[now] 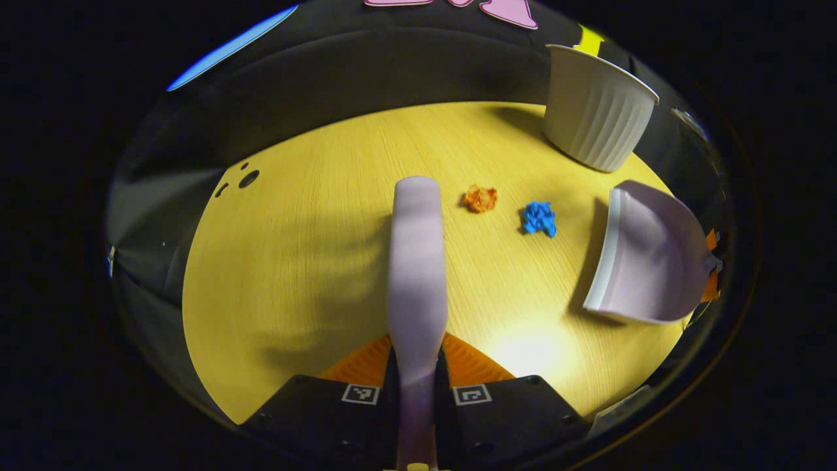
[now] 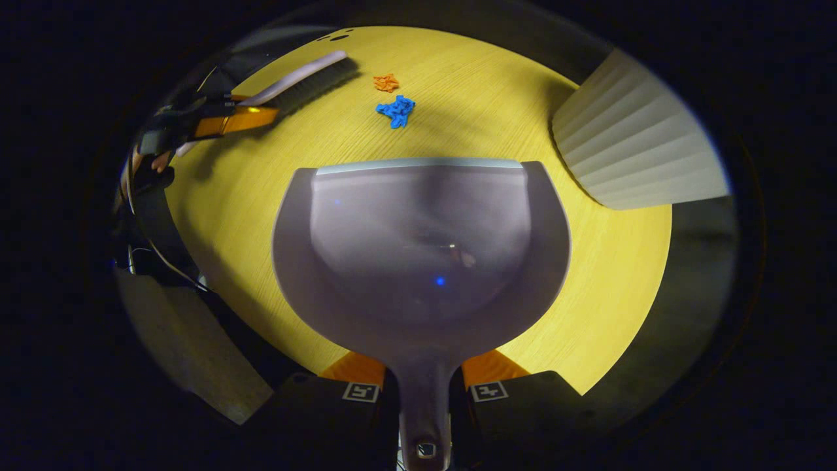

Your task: Pick up the small broom and dustpan from the desktop, sweep the trash into the dustpan with the broom, and then empty the trash into the garbage bin.

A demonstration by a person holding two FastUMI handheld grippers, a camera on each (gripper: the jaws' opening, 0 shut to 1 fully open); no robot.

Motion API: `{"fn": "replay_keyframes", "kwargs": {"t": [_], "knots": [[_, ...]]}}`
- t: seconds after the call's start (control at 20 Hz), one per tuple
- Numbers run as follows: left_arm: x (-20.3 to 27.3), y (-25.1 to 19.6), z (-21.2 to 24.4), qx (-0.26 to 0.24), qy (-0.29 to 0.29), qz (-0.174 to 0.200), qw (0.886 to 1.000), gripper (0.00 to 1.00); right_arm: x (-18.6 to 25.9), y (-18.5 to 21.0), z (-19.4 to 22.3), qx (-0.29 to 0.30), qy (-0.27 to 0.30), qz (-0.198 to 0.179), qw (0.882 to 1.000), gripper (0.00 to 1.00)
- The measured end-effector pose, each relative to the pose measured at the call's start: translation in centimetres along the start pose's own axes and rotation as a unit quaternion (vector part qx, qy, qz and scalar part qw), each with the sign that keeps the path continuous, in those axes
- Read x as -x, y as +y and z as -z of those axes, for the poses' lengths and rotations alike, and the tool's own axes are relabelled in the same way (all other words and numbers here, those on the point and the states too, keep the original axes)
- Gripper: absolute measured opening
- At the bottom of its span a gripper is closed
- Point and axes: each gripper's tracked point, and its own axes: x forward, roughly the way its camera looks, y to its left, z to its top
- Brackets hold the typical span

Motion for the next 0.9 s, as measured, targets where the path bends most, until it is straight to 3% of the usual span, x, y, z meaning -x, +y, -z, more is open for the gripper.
{"fn": "replay_keyframes", "kwargs": {"t": [0.2, 0.4, 0.65, 0.9], "knots": [[-1.9, 0.1, -2.9, -0.023, -0.005, 0.006, 1.0, 0.27, -0.9, 0.4, -0.4, 0.009, 0.014, -0.009, 1.0, 0.36], [-3.6, -1.6, -3.6, -0.072, 0.016, 0.037, 0.997, 0.27, -1.3, 0.6, -1.0, 0.01, 0.014, -0.017, 1.0, 0.36], [-3.5, -5.3, -3.8, -0.114, 0.025, 0.109, 0.987, 0.27, -1.9, 0.4, -1.7, 0.012, 0.001, -0.018, 1.0, 0.36], [-2.2, -9.9, -2.4, -0.126, 0.04, 0.194, 0.972, 0.27, -1.8, 0.3, -1.8, 0.017, -0.006, -0.02, 1.0, 0.36]]}}
